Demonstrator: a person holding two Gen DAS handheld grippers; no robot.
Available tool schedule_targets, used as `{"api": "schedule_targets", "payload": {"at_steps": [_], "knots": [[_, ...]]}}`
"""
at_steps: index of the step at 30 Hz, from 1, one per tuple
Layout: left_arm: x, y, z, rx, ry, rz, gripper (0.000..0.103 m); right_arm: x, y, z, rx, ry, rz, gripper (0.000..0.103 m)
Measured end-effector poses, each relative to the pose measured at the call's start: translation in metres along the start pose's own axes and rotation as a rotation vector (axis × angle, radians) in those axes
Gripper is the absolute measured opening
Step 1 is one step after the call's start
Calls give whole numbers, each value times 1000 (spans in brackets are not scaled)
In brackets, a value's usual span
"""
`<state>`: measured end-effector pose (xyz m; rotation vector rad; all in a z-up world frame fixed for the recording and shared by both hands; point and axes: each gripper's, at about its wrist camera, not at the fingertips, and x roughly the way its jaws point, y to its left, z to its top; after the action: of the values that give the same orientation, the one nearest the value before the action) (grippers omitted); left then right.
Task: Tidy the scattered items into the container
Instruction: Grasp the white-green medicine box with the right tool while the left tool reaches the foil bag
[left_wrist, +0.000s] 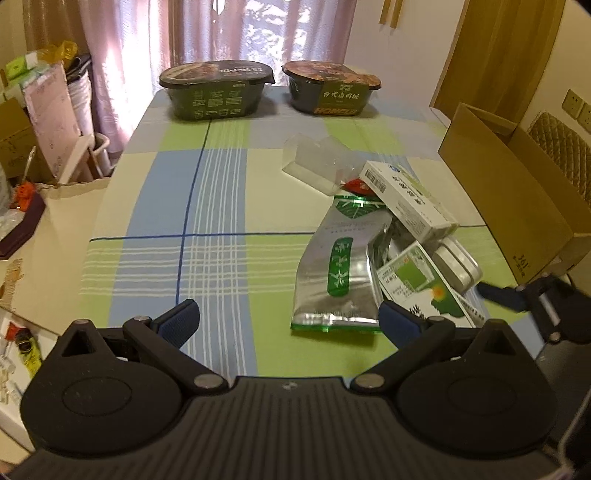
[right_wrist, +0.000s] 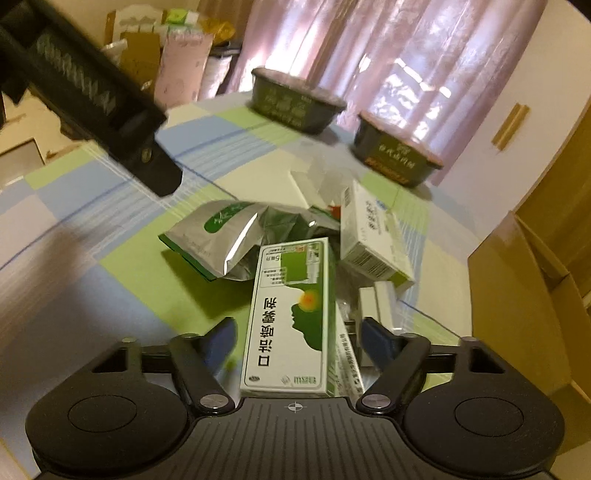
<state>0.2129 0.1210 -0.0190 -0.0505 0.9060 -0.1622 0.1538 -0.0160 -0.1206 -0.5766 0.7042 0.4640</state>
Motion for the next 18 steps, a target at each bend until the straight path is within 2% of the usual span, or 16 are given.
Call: {"api": "schedule_targets", "payload": {"at_steps": [10, 11, 12, 18], "knots": [[23, 4, 9, 56, 19, -44, 101, 27, 12, 1, -72, 15, -63, 79], [25, 4, 9, 57, 22, -46, 101, 28, 13, 1, -78, 11, -69, 75], [27, 4, 9, 58, 25, -48, 101, 30, 13, 1, -82, 10, -70, 63], [34, 2, 12, 62, 29, -67, 101, 32, 7, 0, -59, 3, -62, 60]]}}
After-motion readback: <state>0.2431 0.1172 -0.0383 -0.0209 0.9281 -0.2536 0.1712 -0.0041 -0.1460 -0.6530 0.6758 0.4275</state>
